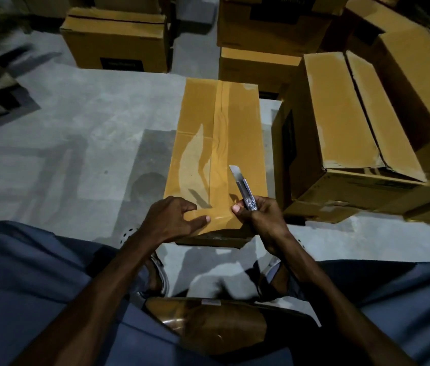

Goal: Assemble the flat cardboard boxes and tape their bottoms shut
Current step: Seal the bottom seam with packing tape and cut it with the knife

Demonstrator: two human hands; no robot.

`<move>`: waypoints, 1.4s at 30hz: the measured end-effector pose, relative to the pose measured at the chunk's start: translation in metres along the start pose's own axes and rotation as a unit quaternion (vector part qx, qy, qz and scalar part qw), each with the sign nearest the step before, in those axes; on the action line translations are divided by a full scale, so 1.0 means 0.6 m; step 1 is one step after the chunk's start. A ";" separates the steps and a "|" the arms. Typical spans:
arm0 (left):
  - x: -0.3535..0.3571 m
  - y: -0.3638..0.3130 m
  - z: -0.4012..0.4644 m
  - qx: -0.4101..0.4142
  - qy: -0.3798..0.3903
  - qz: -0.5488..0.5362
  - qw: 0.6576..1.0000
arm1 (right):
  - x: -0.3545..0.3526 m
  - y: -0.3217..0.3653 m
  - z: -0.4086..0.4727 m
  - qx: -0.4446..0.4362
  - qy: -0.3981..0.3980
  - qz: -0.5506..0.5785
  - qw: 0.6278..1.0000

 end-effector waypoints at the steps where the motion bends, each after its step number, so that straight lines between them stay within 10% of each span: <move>1: -0.003 0.001 0.000 -0.014 -0.004 0.017 1.000 | -0.002 0.001 0.001 0.003 -0.007 0.000 1.000; 12: -0.037 0.049 -0.023 -0.069 -0.008 0.074 0.995 | -0.046 0.007 -0.006 0.019 -0.065 -0.007 0.998; 18: -0.078 0.111 -0.046 -0.075 0.034 -0.070 0.994 | -0.138 0.001 -0.025 0.040 -0.098 -0.007 0.994; 24: -0.081 0.119 -0.031 -0.169 0.043 0.184 0.967 | -0.157 -0.026 -0.026 0.058 -0.121 -0.003 0.991; 42: -0.033 0.162 0.008 -0.168 0.014 0.229 0.959 | -0.142 -0.091 0.009 0.029 -0.120 -0.031 0.992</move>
Point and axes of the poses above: each hand's wrist, its own z-axis towards the middle knuckle, its own x-axis out of the palm, y = z × x, the point moved 4 cm from there along z, towards the middle knuckle, and after that the axes turned 15 degrees about y, right-handed, at the moved point
